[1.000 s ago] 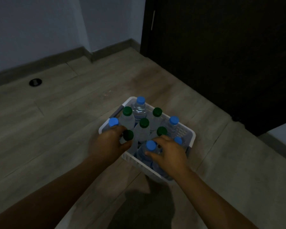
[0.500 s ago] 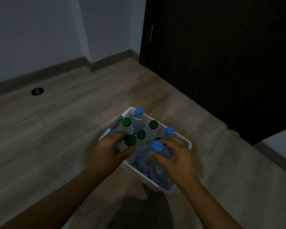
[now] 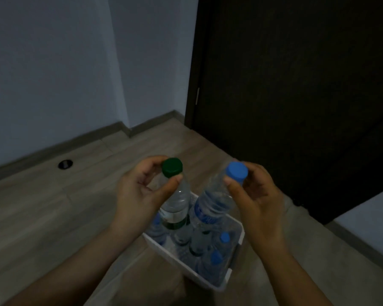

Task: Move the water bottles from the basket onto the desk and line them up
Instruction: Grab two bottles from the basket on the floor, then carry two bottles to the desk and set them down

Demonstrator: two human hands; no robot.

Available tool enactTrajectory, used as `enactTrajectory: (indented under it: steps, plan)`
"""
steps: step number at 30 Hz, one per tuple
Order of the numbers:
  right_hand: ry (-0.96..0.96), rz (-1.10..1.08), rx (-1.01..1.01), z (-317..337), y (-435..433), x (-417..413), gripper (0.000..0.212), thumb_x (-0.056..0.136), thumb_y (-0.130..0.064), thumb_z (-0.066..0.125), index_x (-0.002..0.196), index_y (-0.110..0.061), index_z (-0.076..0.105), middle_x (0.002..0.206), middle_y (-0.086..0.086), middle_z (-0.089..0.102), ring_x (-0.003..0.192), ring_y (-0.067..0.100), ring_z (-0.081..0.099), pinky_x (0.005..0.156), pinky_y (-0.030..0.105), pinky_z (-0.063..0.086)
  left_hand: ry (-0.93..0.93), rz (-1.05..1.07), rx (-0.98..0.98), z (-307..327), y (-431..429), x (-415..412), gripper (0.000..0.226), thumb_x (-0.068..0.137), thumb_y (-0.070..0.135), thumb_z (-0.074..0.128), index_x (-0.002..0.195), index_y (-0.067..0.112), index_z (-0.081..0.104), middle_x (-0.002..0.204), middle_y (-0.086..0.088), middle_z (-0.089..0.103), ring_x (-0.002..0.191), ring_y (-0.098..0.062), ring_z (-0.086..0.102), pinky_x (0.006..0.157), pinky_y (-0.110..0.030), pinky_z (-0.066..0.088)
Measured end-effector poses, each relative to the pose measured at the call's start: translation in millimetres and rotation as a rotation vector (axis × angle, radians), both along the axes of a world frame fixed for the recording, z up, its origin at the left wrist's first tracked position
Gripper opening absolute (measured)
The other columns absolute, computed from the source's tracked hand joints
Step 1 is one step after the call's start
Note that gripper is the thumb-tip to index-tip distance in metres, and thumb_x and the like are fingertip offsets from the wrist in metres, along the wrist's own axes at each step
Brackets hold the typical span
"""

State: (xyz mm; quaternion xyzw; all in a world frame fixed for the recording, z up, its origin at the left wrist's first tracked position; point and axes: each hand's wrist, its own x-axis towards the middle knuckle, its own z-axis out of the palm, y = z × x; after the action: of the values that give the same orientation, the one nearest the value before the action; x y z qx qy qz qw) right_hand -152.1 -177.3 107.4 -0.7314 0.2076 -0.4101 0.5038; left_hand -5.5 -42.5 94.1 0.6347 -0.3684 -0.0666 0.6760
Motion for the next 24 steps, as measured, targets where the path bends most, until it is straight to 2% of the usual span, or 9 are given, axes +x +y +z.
enactTrajectory:
  steps: [4,6,9,11,17,22,24]
  plan:
    - [-0.076,-0.003,0.029,96.0,4.7,4.0,0.039,0.085,-0.042,0.064,0.118,-0.02,0.059,0.115,-0.011,0.066,0.107,0.01,0.064,0.087,0.03,0.056,0.087,0.006,-0.09,102.5,-1.3,0.5,0.021,0.076,0.028,0.069,0.096,0.026,0.067,0.097,0.008,0.073,0.094,-0.009,0.068,0.084,-0.017,0.052]
    - [-0.105,0.012,0.026,153.8,8.0,3.6,0.034,0.089,-0.039,0.058,0.118,-0.02,0.058,0.113,-0.01,0.066,0.103,0.01,0.065,0.083,0.027,0.057,0.096,-0.006,-0.108,159.6,0.0,-1.5,0.02,0.08,0.025,0.07,0.099,0.021,0.067,0.097,0.004,0.073,0.093,-0.012,0.069,0.082,-0.019,0.053]
    - [-0.18,0.014,-0.004,245.1,13.9,0.4,0.025,0.093,-0.031,0.05,0.115,-0.019,0.056,0.107,-0.005,0.067,0.093,0.01,0.067,0.075,0.019,0.055,0.051,-0.013,-0.125,251.7,4.0,-7.0,0.016,0.083,0.024,0.066,0.099,0.025,0.066,0.095,0.005,0.073,0.088,-0.009,0.069,0.075,-0.015,0.052]
    - [-0.211,0.008,-0.034,308.7,19.3,-2.4,0.024,0.096,-0.029,0.051,0.116,-0.016,0.055,0.105,-0.002,0.067,0.091,0.012,0.068,0.075,0.021,0.055,0.042,-0.024,-0.168,316.8,7.8,-11.1,0.015,0.083,0.028,0.064,0.098,0.025,0.066,0.093,0.004,0.072,0.086,-0.009,0.069,0.073,-0.016,0.053]
    - [-0.288,-0.01,-0.186,506.8,48.8,-14.0,0.019,0.092,-0.036,0.05,0.108,-0.028,0.056,0.094,-0.003,0.067,0.082,0.011,0.067,0.07,0.021,0.055,0.005,-0.042,-0.255,515.7,30.3,-22.5,0.017,0.084,0.037,0.058,0.096,0.027,0.065,0.092,-0.001,0.071,0.086,-0.017,0.069,0.072,-0.025,0.055]
    - [-0.386,-0.05,-0.262,665.4,83.0,-26.9,0.017,0.09,-0.039,0.05,0.105,-0.033,0.057,0.093,-0.004,0.066,0.083,0.011,0.066,0.071,0.022,0.055,-0.122,-0.033,-0.3,672.7,61.5,-33.7,0.013,0.093,0.028,0.052,0.093,0.026,0.064,0.086,0.005,0.07,0.082,-0.01,0.067,0.069,-0.017,0.053]
    - [-0.426,-0.043,-0.257,723.0,97.9,-32.1,0.02,0.089,-0.04,0.052,0.104,-0.029,0.058,0.095,-0.002,0.066,0.087,0.014,0.066,0.074,0.024,0.056,-0.163,-0.022,-0.33,730.5,74.6,-39.3,0.015,0.093,0.029,0.05,0.092,0.024,0.064,0.084,0.007,0.07,0.082,-0.012,0.068,0.07,-0.017,0.052]
